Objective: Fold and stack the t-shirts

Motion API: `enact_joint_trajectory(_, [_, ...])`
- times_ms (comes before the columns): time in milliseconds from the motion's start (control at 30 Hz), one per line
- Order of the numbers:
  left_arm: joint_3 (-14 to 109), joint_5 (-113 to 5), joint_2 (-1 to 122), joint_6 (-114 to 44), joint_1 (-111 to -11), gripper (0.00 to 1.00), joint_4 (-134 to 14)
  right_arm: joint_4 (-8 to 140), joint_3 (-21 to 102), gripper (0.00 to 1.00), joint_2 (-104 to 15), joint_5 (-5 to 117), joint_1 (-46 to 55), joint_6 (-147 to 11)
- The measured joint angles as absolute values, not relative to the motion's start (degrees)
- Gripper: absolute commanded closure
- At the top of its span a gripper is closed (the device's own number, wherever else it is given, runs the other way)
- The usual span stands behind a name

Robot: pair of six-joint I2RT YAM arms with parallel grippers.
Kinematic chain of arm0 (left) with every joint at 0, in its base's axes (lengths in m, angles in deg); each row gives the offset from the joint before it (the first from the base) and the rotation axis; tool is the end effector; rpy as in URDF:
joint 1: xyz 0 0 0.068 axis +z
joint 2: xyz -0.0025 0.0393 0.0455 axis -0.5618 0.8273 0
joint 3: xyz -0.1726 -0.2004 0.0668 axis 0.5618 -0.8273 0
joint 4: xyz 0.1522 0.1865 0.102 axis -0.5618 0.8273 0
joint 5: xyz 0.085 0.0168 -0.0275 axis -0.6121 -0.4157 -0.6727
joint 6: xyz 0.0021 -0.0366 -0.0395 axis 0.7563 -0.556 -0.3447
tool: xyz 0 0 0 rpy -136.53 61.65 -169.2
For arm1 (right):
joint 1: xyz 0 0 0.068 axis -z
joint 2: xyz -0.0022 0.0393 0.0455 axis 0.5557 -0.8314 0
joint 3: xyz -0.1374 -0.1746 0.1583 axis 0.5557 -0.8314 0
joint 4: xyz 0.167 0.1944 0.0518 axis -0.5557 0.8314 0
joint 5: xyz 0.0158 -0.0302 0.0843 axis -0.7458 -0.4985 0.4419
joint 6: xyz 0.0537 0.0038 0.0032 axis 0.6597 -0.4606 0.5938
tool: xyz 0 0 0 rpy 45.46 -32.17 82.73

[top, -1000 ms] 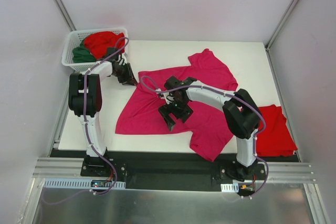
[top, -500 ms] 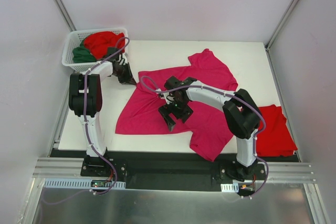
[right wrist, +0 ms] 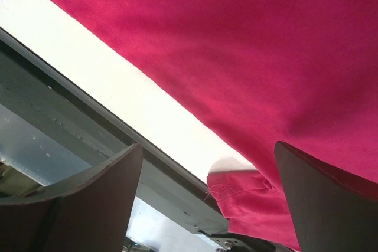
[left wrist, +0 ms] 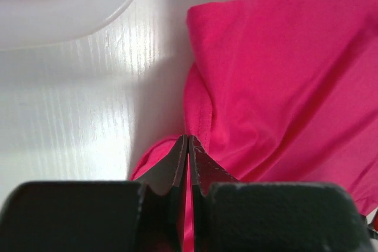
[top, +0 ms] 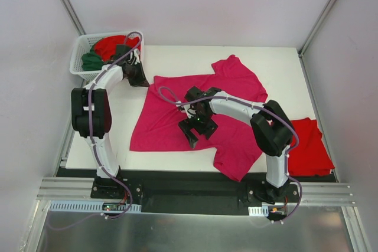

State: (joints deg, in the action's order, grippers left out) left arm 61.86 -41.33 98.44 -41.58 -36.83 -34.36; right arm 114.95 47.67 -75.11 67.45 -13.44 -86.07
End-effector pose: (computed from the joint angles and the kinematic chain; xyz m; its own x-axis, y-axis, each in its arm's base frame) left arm 0.4376 -0.0329 0.2187 -0.8113 -0.2471 -0.5299 0.0270 0.8895 -0.4561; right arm 0.2517 0.2888 0.1850 -0.5082 -0.8223 -0.2560 -0.8541 0.4431 0.2725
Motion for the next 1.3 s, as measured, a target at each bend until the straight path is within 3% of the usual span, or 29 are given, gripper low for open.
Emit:
enact_joint_trajectory(200, [63.91, -43.08, 94.73, -40.94, -36.83, 1.00, -34.27, 115.23, 47.67, 0.04, -75.20, 67.47, -13.59, -86.18])
enact_joint_trajectory(333, [65.14, -43.43, 94.16, -40.70, -36.83, 0.87, -34.14, 115.27, 47.69, 0.04, -75.39, 67.58, -13.70, -86.18])
enact_joint_trajectory(433, [65.14, -43.54, 94.14, -40.37, -36.83, 0.47, -33.07, 115.47, 47.67, 0.04, -75.44, 67.86, -13.75, -86.20])
enact_joint_trajectory(467, [65.14, -43.69, 94.14, -40.22, -36.83, 0.01, -32.78, 115.49, 47.67, 0.04, -75.44, 67.93, -13.77, -86.20])
enact_joint_trajectory(933, [69.84, -44.70, 95.27, -39.80, -36.83, 0.00, -30.47, 115.60, 46.51, 0.04, -75.68, 68.72, -14.29, -86.20])
enact_joint_trajectory(1300, [80.42, -44.87, 109.11, -39.39, -39.96, 0.01, -28.69, 115.80, 44.59, 0.04, -73.17, 66.90, -14.93, -85.77])
